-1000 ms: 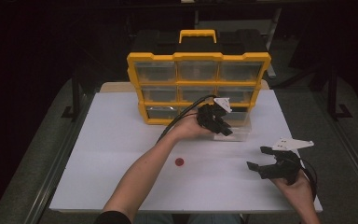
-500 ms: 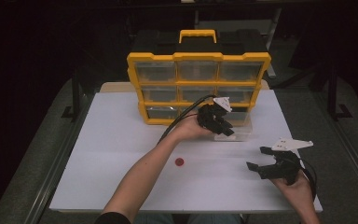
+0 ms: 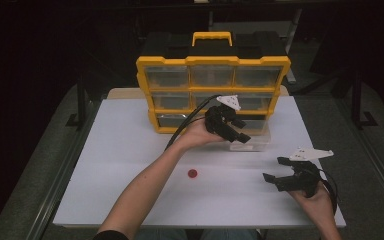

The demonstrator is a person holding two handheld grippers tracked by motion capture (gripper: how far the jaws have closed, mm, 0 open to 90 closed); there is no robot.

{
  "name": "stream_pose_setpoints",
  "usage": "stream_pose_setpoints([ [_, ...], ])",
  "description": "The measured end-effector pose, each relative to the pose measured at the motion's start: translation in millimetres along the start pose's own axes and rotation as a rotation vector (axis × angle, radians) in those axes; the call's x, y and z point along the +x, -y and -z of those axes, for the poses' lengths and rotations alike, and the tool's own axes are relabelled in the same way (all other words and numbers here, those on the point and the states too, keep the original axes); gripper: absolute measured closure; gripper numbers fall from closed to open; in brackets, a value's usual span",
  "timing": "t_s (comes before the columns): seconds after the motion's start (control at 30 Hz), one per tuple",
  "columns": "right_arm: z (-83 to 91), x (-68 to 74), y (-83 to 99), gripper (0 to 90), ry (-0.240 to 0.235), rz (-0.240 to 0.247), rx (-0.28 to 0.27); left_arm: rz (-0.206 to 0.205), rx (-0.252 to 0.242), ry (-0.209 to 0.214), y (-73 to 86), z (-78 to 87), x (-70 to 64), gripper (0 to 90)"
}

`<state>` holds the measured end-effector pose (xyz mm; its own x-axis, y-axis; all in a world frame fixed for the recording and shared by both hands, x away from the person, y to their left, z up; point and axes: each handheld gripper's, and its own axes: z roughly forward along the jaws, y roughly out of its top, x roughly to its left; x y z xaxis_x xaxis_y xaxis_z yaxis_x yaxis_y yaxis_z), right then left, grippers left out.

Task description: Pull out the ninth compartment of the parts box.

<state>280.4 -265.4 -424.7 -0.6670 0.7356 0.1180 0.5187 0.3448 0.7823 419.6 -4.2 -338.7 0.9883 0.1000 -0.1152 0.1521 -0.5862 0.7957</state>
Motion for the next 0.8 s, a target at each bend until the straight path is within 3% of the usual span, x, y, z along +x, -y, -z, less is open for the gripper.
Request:
stream_pose_setpoints([
  [0.23,-1.4,-0.7,0.5,14.9,-0.002,-0.014,0.004,-0.002,-0.020,-0.017,4.6,13.4,-4.4,28.9],
  [0.37,-1.6,-3.8,3.2,14.9,-0.007,-0.011,0.008,0.028,-0.016,-0.027,8.6,21.1,-6.3,26.8],
  [0.5,-1.6,-5.0,4.8,14.9,-0.008,-0.025,0.007,0.024,-0.029,-0.044,12.7,29.5,-11.1,24.9],
  [0.8,-4.4,-1.5,4.2,14.9,-0.006,0.000,0.036,0.017,-0.046,-0.066,22.1,47.4,-17.6,24.1],
])
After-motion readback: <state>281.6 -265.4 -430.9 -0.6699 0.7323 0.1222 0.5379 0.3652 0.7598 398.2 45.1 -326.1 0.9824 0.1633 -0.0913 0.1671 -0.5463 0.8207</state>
